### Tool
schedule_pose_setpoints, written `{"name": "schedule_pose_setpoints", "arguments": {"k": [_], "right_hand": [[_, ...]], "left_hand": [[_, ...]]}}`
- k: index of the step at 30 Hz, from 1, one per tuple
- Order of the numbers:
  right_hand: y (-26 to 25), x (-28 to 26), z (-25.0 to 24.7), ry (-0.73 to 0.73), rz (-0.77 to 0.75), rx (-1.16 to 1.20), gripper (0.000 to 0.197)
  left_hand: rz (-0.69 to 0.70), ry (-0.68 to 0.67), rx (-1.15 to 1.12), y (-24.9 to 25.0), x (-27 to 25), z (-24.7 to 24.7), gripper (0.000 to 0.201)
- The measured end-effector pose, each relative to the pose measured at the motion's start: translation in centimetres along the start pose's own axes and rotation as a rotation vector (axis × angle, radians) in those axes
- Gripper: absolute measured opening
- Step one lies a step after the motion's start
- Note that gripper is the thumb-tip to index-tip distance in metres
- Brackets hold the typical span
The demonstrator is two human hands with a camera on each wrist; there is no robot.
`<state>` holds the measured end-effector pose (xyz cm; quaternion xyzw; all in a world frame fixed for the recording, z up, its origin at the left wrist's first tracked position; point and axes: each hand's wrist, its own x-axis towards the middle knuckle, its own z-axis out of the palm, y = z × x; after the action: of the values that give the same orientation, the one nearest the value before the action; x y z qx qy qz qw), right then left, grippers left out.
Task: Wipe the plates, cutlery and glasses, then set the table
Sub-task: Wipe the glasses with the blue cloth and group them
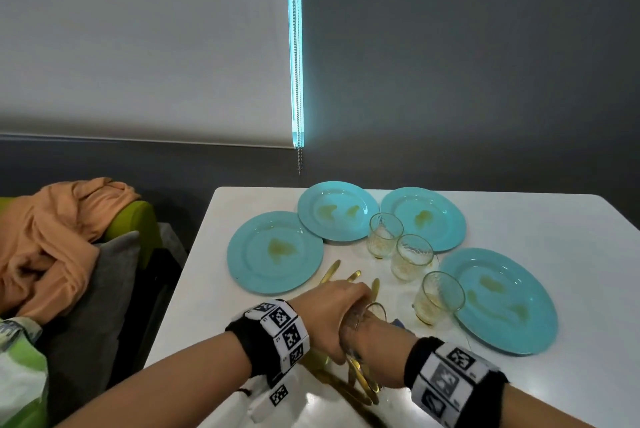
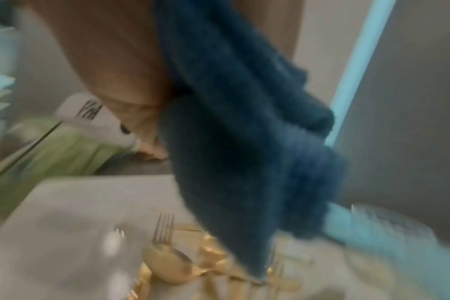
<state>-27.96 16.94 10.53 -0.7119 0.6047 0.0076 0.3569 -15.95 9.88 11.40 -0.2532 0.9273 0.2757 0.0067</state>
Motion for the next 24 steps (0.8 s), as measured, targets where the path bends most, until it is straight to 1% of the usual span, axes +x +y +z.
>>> {"name": "schedule_pose_setpoints", "arguments": {"k": [1, 2, 4, 5, 6, 7, 8, 9, 11, 12, 13, 15, 16, 18, 19, 21, 22, 24], "right_hand": [[0.2, 0.3, -0.2, 0.009, 0.043, 0.167, 0.033], [0.3, 0.4, -0.6, 0.033, 0.083, 0.438, 0.032], [0.0, 0.1, -1.1, -0.026, 0.109, 1.029, 0.041], [0.3, 0.2, -1.0, -0.040, 0.101, 1.278, 0.044], [0.6, 0.2, -0.9, -0.028, 0.108, 1.411, 0.046], [0.4, 0.0, -0.9, -0.039, 0.110, 1.398, 0.046], [0.1, -0.4, -0.8, -0.035, 0.130, 1.288, 0.041], [-0.4, -0.7, -1.0, -0.060, 0.127, 1.061, 0.033], [-0.9, -0.6, -1.4, -0.107, 0.068, 0.470, 0.022], [-1.1, -0.4, -1.6, -0.112, 0.018, 0.234, 0.024], [-1.6, -0.1, -1.7, -0.119, 0.004, 0.066, 0.030], [-2.5, 0.3, -1.8, -0.099, 0.025, -0.013, 0.035], [-2.6, 0.6, -1.8, -0.102, 0.023, -0.002, 0.036], [-2.6, 0.9, -2.0, -0.126, 0.024, 0.194, 0.042], [-2.6, 0.9, -2.3, -0.125, 0.048, 0.359, 0.047], [-2.6, 0.6, -3.1, -0.072, 0.131, 0.720, 0.051], [-2.3, 0.3, -3.6, -0.030, 0.146, 0.852, 0.051], [-2.1, 0.3, -4.8, 0.060, 0.168, 1.000, 0.047]], "left_hand": [[0.006, 0.059, 0.035, -0.2, -0.1, 0.3, 0.076], [0.023, 0.114, 0.066, -0.3, -0.2, 0.7, 0.072], [0.024, 0.236, 0.045, -0.4, -0.3, 1.7, 0.056], [0.015, 0.284, 0.023, -0.4, -0.5, 2.1, 0.049], [0.024, 0.310, 0.019, -0.5, -0.7, 2.3, 0.047], [0.021, 0.279, 0.016, -0.5, -0.8, 2.2, 0.050], [0.014, 0.230, 0.032, -0.6, -0.8, 2.0, 0.058], [-0.001, 0.168, 0.037, -0.8, -1.0, 1.7, 0.069], [-0.089, 0.063, -0.012, -1.2, -1.4, 1.4, 0.089], [-0.126, 0.060, -0.044, -1.3, -1.5, 1.4, 0.093], [-0.146, 0.079, -0.078, -1.4, -1.5, 1.7, 0.094], [-0.180, 0.144, -0.158, -1.6, -2.0, 2.5, 0.091], [-0.203, 0.187, -0.212, -2.0, -2.3, 3.2, 0.089], [-0.252, 0.268, -0.312, -3.1, -3.3, 4.4, 0.087], [-0.279, 0.314, -0.346, -3.9, -4.0, 5.1, 0.086], [-0.348, 0.407, -0.411, -6.0, -5.8, 6.2, 0.091], [-0.377, 0.467, -0.452, -7.1, -6.6, 6.7, 0.096], [-0.443, 0.596, -0.509, -9.4, -8.4, 7.7, 0.099]]}}
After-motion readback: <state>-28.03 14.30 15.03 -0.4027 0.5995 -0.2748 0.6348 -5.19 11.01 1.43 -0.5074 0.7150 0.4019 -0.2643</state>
